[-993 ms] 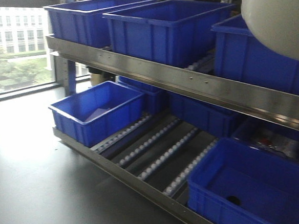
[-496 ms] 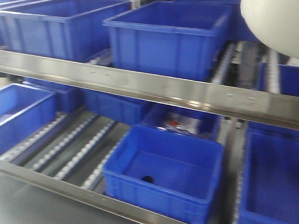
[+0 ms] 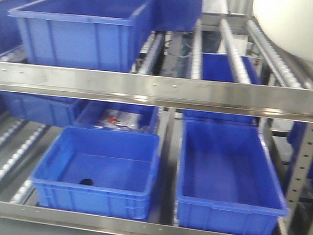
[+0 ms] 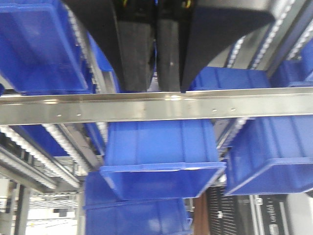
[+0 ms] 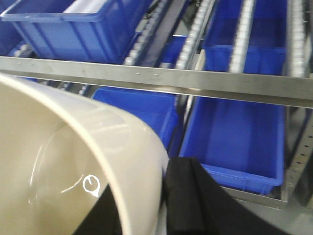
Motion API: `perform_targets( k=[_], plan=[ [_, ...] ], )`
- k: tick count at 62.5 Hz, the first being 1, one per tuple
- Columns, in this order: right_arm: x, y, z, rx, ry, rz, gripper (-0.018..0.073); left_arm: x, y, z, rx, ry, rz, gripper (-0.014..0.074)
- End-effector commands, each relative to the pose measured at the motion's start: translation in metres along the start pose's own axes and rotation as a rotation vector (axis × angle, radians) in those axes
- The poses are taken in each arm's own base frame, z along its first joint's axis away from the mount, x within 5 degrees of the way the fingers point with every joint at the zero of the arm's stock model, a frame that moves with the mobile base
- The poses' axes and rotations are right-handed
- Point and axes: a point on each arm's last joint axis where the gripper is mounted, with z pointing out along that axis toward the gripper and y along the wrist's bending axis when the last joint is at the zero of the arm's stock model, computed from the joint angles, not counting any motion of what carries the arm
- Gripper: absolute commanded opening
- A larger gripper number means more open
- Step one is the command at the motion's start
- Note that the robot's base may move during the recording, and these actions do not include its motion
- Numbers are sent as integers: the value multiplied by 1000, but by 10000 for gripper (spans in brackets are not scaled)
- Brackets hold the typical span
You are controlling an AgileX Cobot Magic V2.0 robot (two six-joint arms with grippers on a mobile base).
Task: Move white bin to right shelf second layer
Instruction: 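Drive up to the blue-crate roller shelf holding the white bin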
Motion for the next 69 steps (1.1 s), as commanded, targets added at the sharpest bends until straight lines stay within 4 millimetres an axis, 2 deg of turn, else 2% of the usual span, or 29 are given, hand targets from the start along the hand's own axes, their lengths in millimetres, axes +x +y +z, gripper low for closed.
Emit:
perform_targets(
  k=[1, 69],
  plan=[
    [-19, 2, -5, -11, -135, 2, 57, 3, 0, -1, -5, -67, -13, 85],
    [-19, 2, -5, -11, -135, 2, 57, 3, 0, -1, -5, -67, -13, 85]
  ],
)
